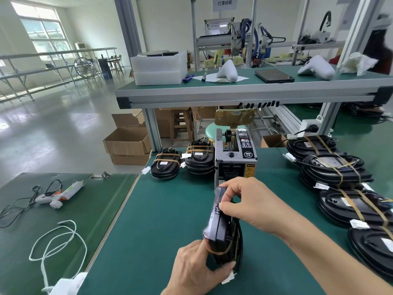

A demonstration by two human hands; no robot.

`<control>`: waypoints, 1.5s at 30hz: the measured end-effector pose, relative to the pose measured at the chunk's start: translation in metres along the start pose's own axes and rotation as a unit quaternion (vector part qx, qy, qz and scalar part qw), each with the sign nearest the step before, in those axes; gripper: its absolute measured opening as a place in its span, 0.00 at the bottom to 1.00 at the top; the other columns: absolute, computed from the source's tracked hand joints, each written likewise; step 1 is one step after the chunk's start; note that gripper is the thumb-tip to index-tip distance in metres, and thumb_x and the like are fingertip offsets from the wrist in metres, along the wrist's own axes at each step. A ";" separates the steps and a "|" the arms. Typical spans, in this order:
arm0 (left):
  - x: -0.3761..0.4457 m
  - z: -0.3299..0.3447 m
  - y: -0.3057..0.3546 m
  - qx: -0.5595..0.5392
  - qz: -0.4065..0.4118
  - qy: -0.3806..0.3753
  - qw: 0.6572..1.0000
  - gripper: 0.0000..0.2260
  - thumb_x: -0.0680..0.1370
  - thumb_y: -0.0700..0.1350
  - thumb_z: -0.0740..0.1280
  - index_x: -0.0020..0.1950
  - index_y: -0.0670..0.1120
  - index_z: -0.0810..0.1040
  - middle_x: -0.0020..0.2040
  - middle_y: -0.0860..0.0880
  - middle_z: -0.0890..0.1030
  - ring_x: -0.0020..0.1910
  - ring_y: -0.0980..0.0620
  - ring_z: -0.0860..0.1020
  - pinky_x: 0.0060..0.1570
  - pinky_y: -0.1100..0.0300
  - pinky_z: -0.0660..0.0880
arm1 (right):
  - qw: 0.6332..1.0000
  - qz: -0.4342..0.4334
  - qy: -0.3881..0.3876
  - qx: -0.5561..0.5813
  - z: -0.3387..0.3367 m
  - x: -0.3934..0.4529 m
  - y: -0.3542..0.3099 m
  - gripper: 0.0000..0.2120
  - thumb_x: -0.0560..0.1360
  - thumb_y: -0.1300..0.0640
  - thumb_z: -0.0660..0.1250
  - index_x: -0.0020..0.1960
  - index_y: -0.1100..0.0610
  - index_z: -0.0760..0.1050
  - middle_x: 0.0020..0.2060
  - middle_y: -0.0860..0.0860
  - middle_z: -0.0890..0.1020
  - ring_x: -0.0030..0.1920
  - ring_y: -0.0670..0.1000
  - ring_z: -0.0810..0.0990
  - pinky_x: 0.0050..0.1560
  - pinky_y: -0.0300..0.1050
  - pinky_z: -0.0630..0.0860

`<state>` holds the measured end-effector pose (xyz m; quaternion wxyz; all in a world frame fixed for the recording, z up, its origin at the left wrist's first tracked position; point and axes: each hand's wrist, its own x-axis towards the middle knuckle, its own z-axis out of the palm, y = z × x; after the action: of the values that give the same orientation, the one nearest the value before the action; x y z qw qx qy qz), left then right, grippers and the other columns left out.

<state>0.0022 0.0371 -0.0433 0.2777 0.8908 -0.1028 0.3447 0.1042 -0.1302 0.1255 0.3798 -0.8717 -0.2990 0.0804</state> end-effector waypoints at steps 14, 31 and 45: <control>0.000 0.003 0.001 0.020 0.023 0.023 0.999 0.15 0.68 0.55 0.80 0.42 0.45 0.86 0.35 0.53 0.84 0.29 0.53 0.81 0.27 0.59 0.78 | 0.994 0.004 0.047 0.095 0.022 -0.003 0.015 0.16 0.68 0.40 0.75 0.53 0.41 0.76 0.52 0.36 0.82 0.57 0.37 0.79 0.55 0.33 0.71; -0.005 0.001 0.007 -0.067 -0.078 -0.050 0.993 0.30 0.63 0.59 0.82 0.62 0.65 0.76 0.42 0.58 0.87 0.40 0.61 0.86 0.38 0.64 0.83 | 0.998 -0.036 -0.007 0.046 0.038 -0.021 0.008 0.29 0.70 0.36 0.70 0.70 0.34 0.67 0.61 0.28 0.72 0.65 0.33 0.69 0.61 0.31 0.68; 0.002 0.002 0.008 -0.058 -0.091 -0.084 0.991 0.40 0.67 0.64 0.79 0.76 0.73 0.66 0.65 0.78 0.75 0.62 0.67 0.81 0.58 0.80 0.70 | 0.994 0.027 0.051 0.095 0.036 -0.018 0.020 0.28 0.70 0.32 0.67 0.68 0.32 0.64 0.60 0.27 0.70 0.66 0.34 0.65 0.63 0.39 0.68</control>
<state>0.0022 0.0297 -0.0399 0.3496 0.9046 -0.0637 0.2356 0.0858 -0.1296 0.0845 0.4730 -0.8426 -0.2468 0.0737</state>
